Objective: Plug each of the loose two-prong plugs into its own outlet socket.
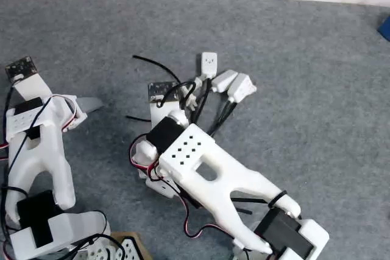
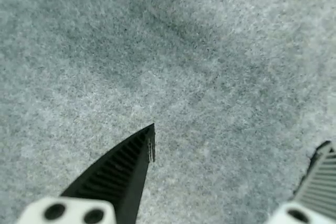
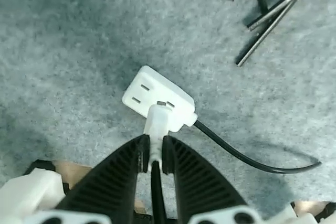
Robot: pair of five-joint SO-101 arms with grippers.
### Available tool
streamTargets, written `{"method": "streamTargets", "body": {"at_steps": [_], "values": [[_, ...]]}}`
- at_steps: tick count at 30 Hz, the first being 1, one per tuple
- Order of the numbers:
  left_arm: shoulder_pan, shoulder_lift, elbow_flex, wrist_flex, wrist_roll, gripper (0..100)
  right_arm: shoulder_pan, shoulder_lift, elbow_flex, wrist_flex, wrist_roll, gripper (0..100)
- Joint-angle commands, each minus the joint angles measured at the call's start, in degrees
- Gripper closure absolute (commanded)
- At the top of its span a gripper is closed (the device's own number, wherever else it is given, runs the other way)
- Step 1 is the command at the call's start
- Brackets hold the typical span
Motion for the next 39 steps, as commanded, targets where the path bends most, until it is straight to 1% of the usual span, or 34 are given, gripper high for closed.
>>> {"method": "streamTargets", "body": {"at_steps": [1, 6, 13, 31, 35, 39], "values": [[-0.66, -0.48, -1.89, -0.79, 0.53, 56, -0.57, -0.31, -0.22, -0.57, -0.70, 99.1], [-0.66, -0.48, -1.89, -0.79, 0.53, 56, 0.84, -0.48, 2.07, -1.36, -0.70, 99.1], [-0.66, -0.48, -1.89, -0.79, 0.53, 56, 0.75, -0.57, 8.57, -5.93, -0.70, 99.1], [-0.66, -0.48, -1.89, -0.88, 0.53, 56, 0.66, -0.57, 7.78, -6.29, -2.81, 98.9], [-0.66, -0.48, -1.89, -0.88, 0.53, 56, 0.48, -0.57, 5.93, -6.20, -4.84, 98.9], [-0.66, -0.48, -1.89, -0.97, 0.53, 56, -1.63, -0.57, 5.93, -6.29, -5.10, 98.9]]}}
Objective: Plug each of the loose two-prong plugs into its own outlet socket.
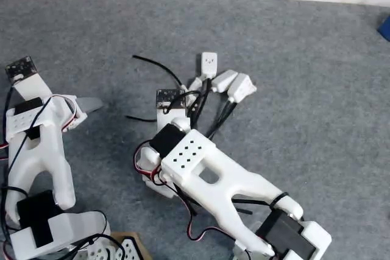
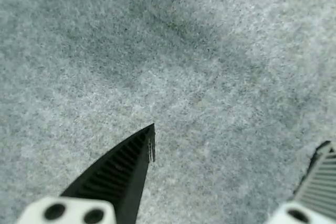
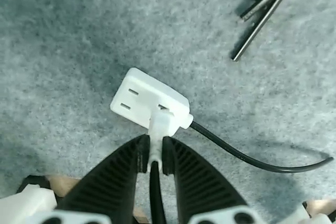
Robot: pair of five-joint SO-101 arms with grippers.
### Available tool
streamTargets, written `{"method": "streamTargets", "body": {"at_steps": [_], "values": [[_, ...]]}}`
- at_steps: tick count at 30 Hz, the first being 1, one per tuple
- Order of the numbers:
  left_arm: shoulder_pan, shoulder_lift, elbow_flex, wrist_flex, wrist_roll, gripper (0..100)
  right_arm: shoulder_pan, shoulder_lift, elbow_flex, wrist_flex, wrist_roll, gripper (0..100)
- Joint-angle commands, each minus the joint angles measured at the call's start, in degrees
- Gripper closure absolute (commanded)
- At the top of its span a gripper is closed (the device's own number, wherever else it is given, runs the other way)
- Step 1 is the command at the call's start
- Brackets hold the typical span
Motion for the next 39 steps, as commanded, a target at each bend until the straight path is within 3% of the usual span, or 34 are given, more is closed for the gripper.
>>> {"method": "streamTargets", "body": {"at_steps": [1, 32, 39], "values": [[-0.66, -0.48, -1.89, -0.97, 0.53, 56, -2.07, -0.22, -1.63, -0.84, -0.79, 98.9], [-0.66, -0.48, -1.89, -0.97, 0.53, 56, -0.40, 0.04, -0.84, -2.68, -1.93, 98.8], [-0.75, -0.48, -1.89, -0.97, 0.53, 56, 3.65, -0.22, 4.26, -2.59, 0.79, 98.8]]}}
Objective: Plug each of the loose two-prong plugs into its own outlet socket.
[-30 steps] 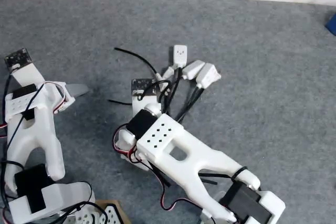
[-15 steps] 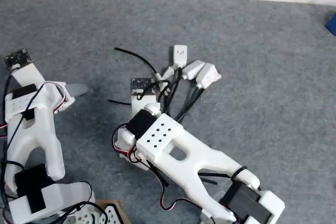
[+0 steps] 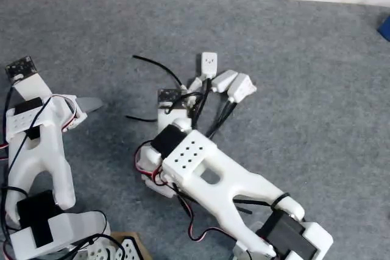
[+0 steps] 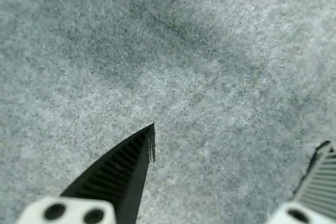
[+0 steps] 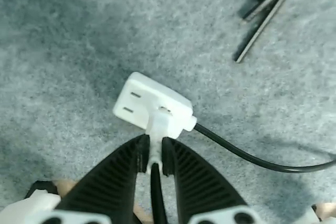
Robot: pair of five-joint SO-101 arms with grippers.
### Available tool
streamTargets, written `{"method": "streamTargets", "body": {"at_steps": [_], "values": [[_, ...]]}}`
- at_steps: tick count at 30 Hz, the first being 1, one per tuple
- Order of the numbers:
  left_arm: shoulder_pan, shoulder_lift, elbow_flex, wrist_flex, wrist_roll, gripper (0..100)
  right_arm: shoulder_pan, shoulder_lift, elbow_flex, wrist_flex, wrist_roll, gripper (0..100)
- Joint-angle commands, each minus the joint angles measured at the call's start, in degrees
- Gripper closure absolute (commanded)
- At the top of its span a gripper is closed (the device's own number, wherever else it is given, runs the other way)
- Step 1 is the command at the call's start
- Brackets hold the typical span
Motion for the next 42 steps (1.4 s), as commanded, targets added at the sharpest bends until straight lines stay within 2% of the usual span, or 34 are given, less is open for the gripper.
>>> {"method": "streamTargets", "body": {"at_steps": [1, 4, 10, 14, 23, 26, 29, 42], "values": [[-0.75, -0.48, -1.89, -0.79, 0.53, 56, 2.33, 0.31, 3.12, -0.66, 2.46, 98.8], [-0.75, -0.48, -1.89, -0.79, 0.53, 56, 1.80, 0.22, 4.97, -0.92, 4.04, 98.8], [-0.75, -0.48, -1.89, -0.79, 0.53, 56, -5.93, 0.31, 5.76, -0.66, 5.19, 98.8], [-0.75, -0.48, -1.89, -0.79, 0.53, 56, -8.57, 0.66, 5.76, -0.75, 5.19, 98.8], [-1.54, -0.66, -1.89, -0.70, 0.53, 56, -3.30, 0.84, 5.41, -1.27, 5.19, 98.8], [-1.54, -0.66, -1.89, -0.62, 0.53, 56, -1.63, 0.92, 5.67, -4.62, 5.27, 98.8], [-1.54, -0.75, -1.89, -0.62, 0.44, 56, -1.19, 1.80, 5.85, -6.37, 8.26, 98.8], [-1.54, -0.75, -1.89, -0.62, 0.44, 56, -1.10, 12.09, 5.67, -9.36, 10.29, 99.0]]}}
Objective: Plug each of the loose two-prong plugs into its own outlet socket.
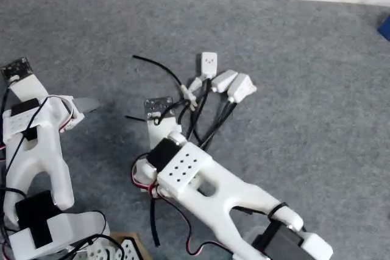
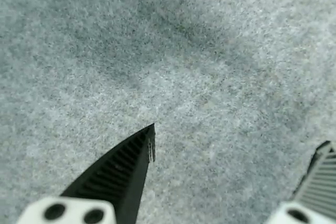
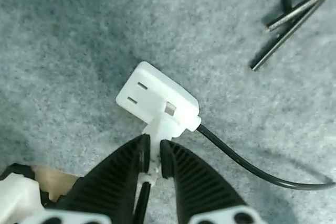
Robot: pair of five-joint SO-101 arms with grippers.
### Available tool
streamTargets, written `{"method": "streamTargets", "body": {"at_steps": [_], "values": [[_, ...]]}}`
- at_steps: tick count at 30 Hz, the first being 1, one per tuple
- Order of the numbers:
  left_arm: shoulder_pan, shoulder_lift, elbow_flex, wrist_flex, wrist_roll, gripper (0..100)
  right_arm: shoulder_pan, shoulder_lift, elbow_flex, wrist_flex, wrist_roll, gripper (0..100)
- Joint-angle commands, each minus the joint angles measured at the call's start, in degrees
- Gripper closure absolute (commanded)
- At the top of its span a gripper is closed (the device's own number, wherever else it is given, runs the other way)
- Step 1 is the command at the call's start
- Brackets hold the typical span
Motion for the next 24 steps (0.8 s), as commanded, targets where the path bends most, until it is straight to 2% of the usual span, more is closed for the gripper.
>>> {"method": "streamTargets", "body": {"at_steps": [1, 6, 8, 14, 17, 19, 21, 24], "values": [[-0.48, -0.75, -1.89, -0.62, 0.44, 56, 0.92, 5.41, 0.92, -3.65, 2.81, 99.1], [-0.48, -0.75, -1.89, -0.53, 0.35, 56, 4.09, 6.90, 0.92, -4.79, 4.48, 99.1], [-0.48, -0.75, -1.89, -0.53, 0.35, 56, 4.88, 6.90, 1.89, -5.67, 8.35, 99.2], [-0.48, -0.75, -1.89, -0.53, 0.35, 56, 4.62, 6.64, 6.81, -11.47, 10.37, 99.2], [-0.31, -0.75, -1.89, -0.53, 0.26, 56, 4.62, 6.29, 6.90, -11.12, 10.73, 98.9], [-0.13, -0.66, -1.89, -0.53, 0.18, 56, 4.79, 4.62, 6.81, -9.98, 13.54, 98.8], [-0.04, -0.40, -1.89, -0.70, 0.18, 56, 4.88, 1.10, 6.81, -8.04, 14.33, 95.3], [0.57, -0.31, -1.89, -0.70, 0.18, 56, 5.05, -6.46, 6.81, -4.62, 13.36, 81.8]]}}
